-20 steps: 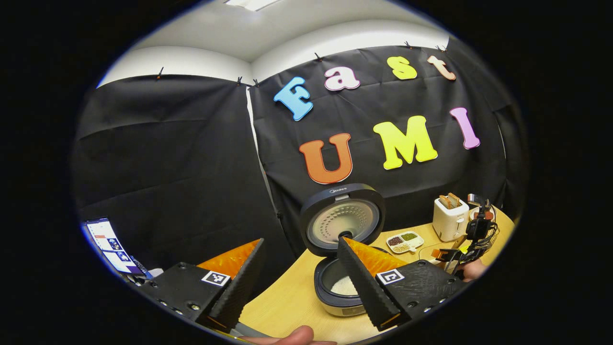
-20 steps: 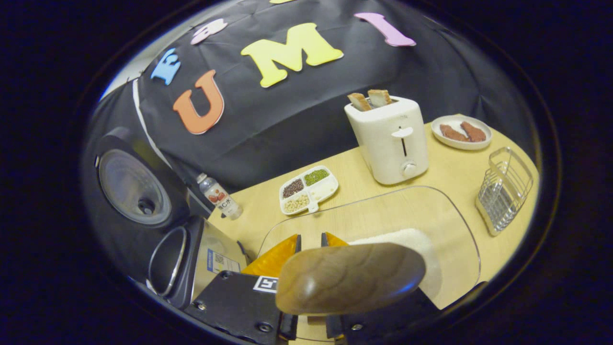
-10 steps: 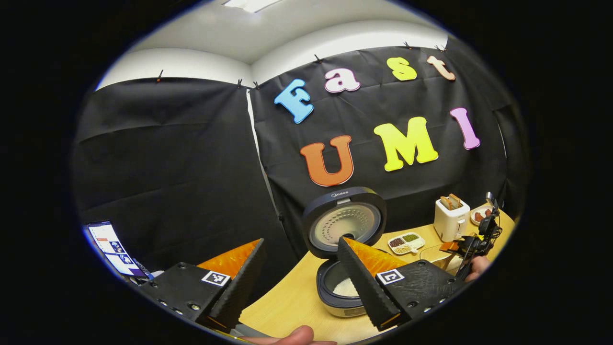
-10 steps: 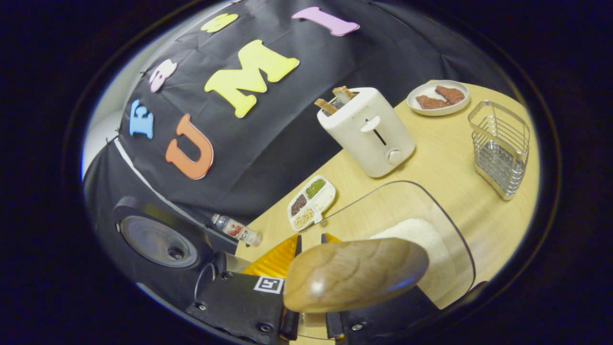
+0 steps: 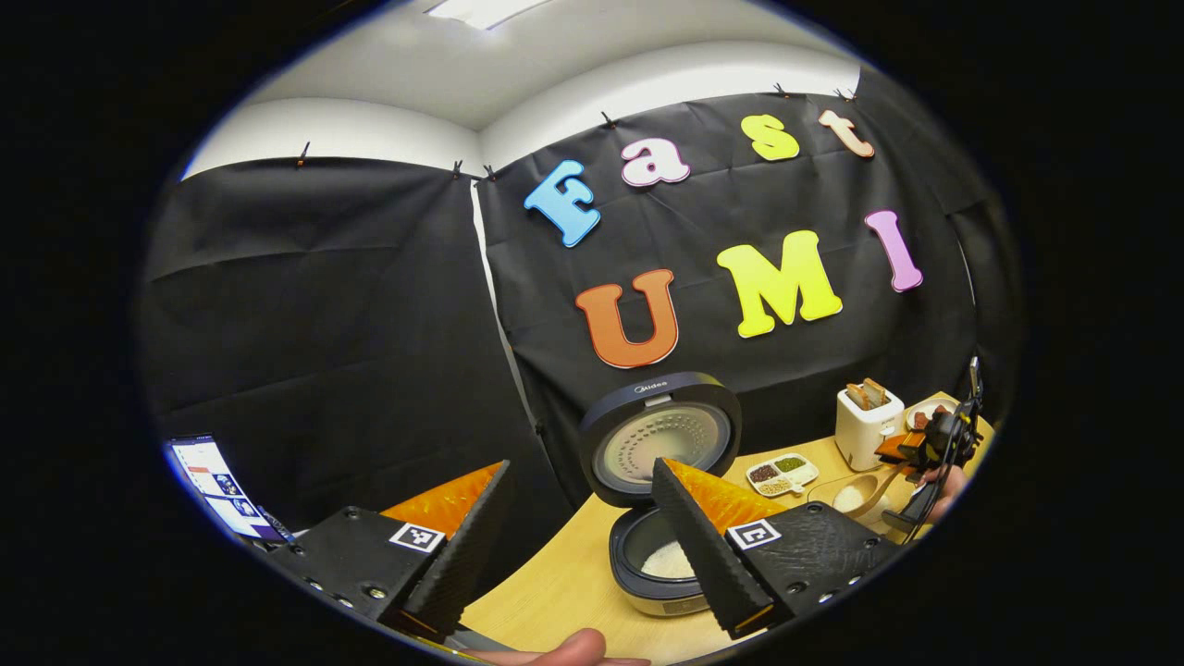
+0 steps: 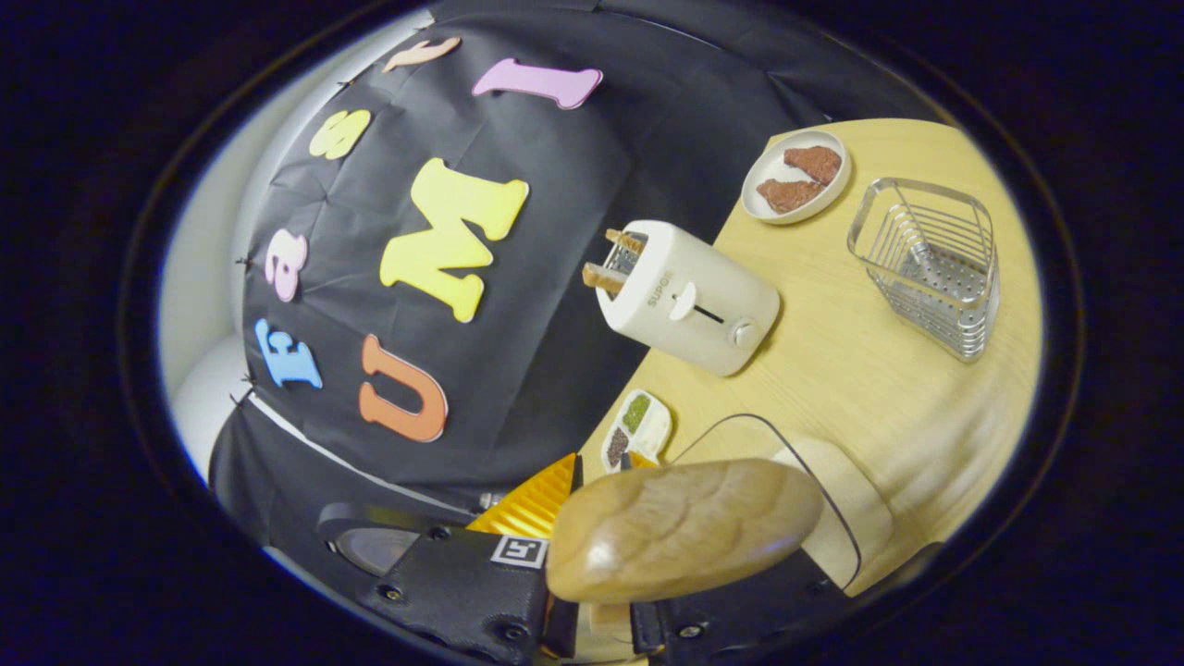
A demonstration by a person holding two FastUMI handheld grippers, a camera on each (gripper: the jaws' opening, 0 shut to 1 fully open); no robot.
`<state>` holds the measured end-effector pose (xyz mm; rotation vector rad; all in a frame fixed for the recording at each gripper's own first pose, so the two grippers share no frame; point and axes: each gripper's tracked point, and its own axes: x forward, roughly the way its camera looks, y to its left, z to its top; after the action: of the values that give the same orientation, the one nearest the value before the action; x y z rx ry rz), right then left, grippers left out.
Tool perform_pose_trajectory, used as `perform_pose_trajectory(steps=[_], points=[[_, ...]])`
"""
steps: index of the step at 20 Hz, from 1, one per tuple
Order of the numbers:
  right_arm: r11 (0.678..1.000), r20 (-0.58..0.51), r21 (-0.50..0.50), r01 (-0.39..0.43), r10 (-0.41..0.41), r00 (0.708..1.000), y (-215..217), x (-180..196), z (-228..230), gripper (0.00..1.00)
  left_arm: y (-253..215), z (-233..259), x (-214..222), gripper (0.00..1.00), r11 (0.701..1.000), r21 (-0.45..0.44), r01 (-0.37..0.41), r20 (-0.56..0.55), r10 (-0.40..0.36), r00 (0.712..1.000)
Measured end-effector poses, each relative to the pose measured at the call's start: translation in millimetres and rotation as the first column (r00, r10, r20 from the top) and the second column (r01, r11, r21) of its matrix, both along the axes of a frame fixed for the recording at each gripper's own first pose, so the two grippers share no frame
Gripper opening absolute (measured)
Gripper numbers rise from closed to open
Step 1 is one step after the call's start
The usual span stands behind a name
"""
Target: Close the left gripper, press the button to open the rice cooker; take a wooden spoon from the chopstick holder with the right hand, scoop a spoonful of rice and pour it into the rice cooker, then put the wooden spoon back into the chopstick holder.
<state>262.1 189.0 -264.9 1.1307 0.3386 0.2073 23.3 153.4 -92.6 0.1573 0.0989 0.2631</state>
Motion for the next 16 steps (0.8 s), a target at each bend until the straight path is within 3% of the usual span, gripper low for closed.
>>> perform_pose_trajectory(steps=[8, 12, 16], points=[[0.999, 0.035, 0.043, 0.003, -0.004, 0.999, -9.0, -3.9, 49.5, 0.22, -1.9, -0.2, -1.1, 0.95, 1.000, -0.010, 0.004, 0.005, -0.004, 1.000], [0.998, 0.053, 0.057, -0.036, 0.033, 0.998, 12.0, -10.9, 87.1, 0.22, 4.8, -5.2, -7.2, 0.95, 1.000, -0.023, -0.013, 0.004, 0.013, 1.000], [0.994, 0.094, 0.020, -0.109, 0.106, 0.990, 62.7, -18.3, 128.9, 0.22, 16.7, -13.5, -15.8, 0.95, 0.998, -0.038, -0.040, -0.003, 0.040, 0.999]])
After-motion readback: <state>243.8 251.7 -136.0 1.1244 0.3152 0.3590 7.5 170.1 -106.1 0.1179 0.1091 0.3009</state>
